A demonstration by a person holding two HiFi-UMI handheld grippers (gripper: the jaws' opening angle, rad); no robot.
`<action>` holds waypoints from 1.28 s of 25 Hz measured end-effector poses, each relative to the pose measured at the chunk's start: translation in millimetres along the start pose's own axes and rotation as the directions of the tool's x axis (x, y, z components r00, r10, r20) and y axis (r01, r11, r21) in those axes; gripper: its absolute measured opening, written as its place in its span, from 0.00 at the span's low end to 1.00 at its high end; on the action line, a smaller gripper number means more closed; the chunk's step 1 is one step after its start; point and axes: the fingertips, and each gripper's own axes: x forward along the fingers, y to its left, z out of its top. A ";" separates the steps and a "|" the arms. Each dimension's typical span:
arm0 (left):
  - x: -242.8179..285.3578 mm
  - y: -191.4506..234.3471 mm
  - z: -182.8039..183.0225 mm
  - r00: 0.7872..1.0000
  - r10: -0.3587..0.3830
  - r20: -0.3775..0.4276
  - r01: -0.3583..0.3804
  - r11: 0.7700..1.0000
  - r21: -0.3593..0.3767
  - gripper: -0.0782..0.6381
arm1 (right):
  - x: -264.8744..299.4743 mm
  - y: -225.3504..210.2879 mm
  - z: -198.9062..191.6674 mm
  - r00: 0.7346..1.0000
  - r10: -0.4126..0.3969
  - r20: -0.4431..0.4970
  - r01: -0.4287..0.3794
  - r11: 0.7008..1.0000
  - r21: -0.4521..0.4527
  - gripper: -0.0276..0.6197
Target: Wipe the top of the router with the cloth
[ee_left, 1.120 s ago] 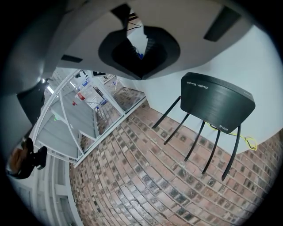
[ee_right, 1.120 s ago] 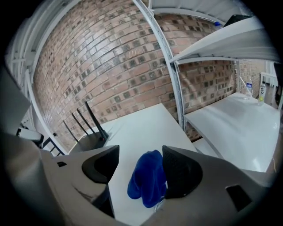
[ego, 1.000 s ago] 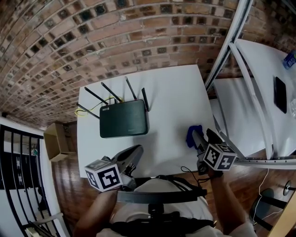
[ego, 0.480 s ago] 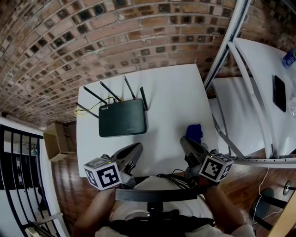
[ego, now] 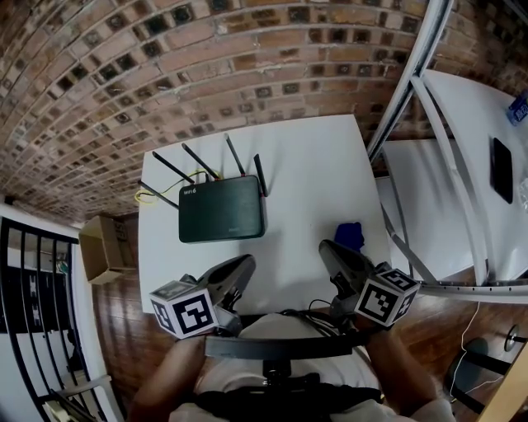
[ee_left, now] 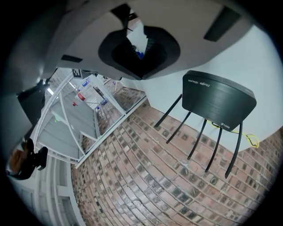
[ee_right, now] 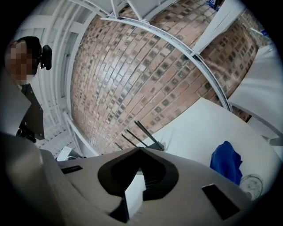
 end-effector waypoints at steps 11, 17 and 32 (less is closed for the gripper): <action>2.1 0.8 -1.5 1.000 0.005 -0.014 -0.005 1.000 0.014 0.15 | 4.3 -0.7 6.2 1.000 -0.008 -0.019 0.007 0.999 -0.033 0.06; -0.9 -2.2 -4.2 1.000 -0.012 -0.011 0.012 1.000 -0.013 0.14 | 6.8 4.0 5.0 1.000 0.005 -0.030 -0.006 0.999 -0.040 0.06; -0.7 -2.4 -10.6 1.000 -0.015 -0.023 0.014 1.000 -0.020 0.15 | 7.8 4.8 -3.3 0.998 0.001 -0.063 -0.005 0.998 -0.061 0.06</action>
